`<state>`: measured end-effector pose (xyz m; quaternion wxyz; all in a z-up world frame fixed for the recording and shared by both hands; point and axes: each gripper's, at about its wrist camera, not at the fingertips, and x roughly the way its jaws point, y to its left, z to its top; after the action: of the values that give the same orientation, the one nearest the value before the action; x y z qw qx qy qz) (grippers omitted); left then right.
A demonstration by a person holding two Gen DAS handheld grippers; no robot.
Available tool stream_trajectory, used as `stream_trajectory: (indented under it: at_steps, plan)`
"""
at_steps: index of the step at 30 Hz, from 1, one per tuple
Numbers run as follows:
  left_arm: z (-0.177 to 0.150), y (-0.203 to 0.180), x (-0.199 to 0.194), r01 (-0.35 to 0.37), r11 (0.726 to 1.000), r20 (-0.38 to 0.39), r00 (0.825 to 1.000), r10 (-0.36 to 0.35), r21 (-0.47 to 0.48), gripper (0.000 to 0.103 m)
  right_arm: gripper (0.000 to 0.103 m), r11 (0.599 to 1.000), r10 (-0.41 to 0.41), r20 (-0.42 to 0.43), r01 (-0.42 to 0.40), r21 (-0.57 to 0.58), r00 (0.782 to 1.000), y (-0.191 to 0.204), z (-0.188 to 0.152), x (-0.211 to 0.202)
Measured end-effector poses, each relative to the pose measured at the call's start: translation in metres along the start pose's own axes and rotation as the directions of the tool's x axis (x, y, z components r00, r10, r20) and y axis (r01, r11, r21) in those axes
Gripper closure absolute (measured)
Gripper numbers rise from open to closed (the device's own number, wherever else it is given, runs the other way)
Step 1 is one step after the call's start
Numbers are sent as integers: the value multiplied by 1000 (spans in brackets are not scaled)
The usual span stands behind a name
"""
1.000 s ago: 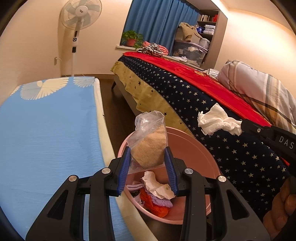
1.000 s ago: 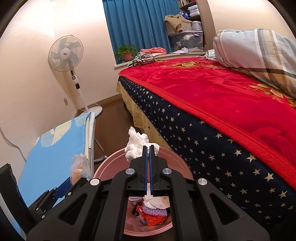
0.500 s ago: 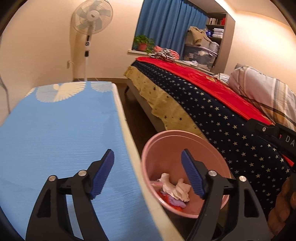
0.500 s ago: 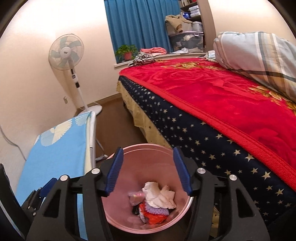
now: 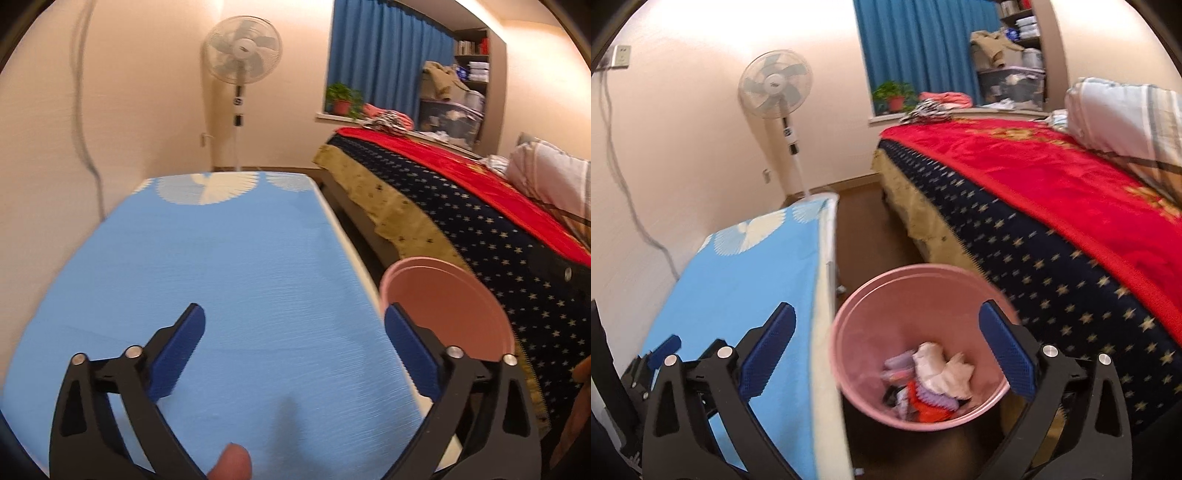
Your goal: Collect trash
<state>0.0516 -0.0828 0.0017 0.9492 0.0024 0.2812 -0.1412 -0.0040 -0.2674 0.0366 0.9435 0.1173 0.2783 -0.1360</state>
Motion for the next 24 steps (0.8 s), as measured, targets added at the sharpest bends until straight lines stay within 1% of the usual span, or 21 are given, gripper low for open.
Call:
stream_trajectory:
  at_steps: [3, 5, 7, 8, 12, 18, 24]
  plan:
    - [-7, 14, -7, -50, 998, 10, 999, 50, -28, 8, 5, 999, -8, -12, 7, -38, 1000, 11, -13, 3]
    - [-12, 21, -13, -66, 997, 19, 998, 67, -44, 8, 5, 998, -10, -19, 9, -55, 1000, 17, -21, 5]
    - [-16, 30, -17, -86, 994, 19, 996, 87, -68, 8, 5, 998, -13, -11, 12, -68, 1000, 24, -29, 5]
    - [-19, 36, -20, -107, 991, 18, 994, 108, -76, 8, 5, 997, -12, -8, 11, -74, 1000, 28, -32, 5]
    - [-24, 48, -28, -138, 986, 20, 990, 140, -89, 8, 5, 995, -17, 12, 19, -97, 1000, 41, -44, 4]
    - [-29, 62, -40, -140, 982, 18, 990, 143, -127, 8, 5, 995, -26, 17, 28, -97, 1000, 47, -51, 7]
    - [-33, 64, -44, -146, 981, 11, 989, 149, -124, 8, 5, 994, -14, 23, 17, -108, 1000, 53, -54, 3]
